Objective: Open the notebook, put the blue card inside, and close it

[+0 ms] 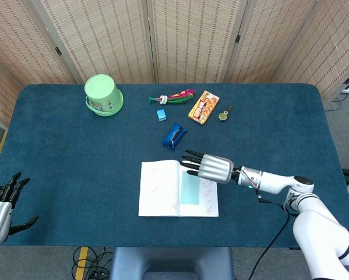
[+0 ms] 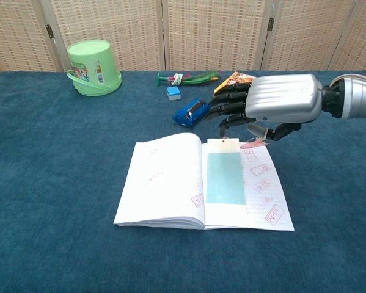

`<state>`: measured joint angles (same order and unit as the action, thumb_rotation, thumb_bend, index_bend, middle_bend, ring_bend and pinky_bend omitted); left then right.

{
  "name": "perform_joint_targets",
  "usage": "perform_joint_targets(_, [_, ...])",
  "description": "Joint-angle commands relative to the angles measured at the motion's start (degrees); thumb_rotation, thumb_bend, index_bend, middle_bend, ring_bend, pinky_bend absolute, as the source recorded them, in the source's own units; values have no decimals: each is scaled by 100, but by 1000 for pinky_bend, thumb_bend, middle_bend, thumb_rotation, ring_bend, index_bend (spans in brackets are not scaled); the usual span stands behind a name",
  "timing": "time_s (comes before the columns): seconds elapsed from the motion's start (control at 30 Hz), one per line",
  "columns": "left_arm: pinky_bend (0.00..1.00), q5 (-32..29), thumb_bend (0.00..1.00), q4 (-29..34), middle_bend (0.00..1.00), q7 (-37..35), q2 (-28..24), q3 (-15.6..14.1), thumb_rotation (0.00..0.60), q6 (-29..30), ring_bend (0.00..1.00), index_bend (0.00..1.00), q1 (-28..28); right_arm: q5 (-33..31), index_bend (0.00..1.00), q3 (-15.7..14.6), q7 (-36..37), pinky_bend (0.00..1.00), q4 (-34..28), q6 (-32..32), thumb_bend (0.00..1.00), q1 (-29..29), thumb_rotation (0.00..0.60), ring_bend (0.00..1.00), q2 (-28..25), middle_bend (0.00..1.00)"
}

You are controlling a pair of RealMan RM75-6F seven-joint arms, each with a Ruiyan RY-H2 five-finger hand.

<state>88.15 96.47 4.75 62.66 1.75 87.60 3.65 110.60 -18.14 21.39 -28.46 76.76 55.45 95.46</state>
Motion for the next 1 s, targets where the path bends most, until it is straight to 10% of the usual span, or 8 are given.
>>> perform_joint_targets(0.03, [214, 28, 168, -10, 59, -22, 8, -5, 600, 4, 181, 140, 7, -519, 287, 259, -779, 0, -1526, -830, 836, -192, 600, 0, -709, 108])
perform_joint_targets(0.33, [214, 75, 167, -79, 59, -132, 29, -31, 600, 42, 181, 139, -15, -1442, 288, 663, -1845, 0, -3011, -2159, 886, -343, 600, 0, -1212, 64])
perform_joint_targets(1.0, [214, 90, 167, -106, 57, -174, 20, -41, 600, 70, 181, 140, -35, -1767, 288, 1161, -1874, 0, -2664, -2813, 886, -387, 600, 0, -614, 21])
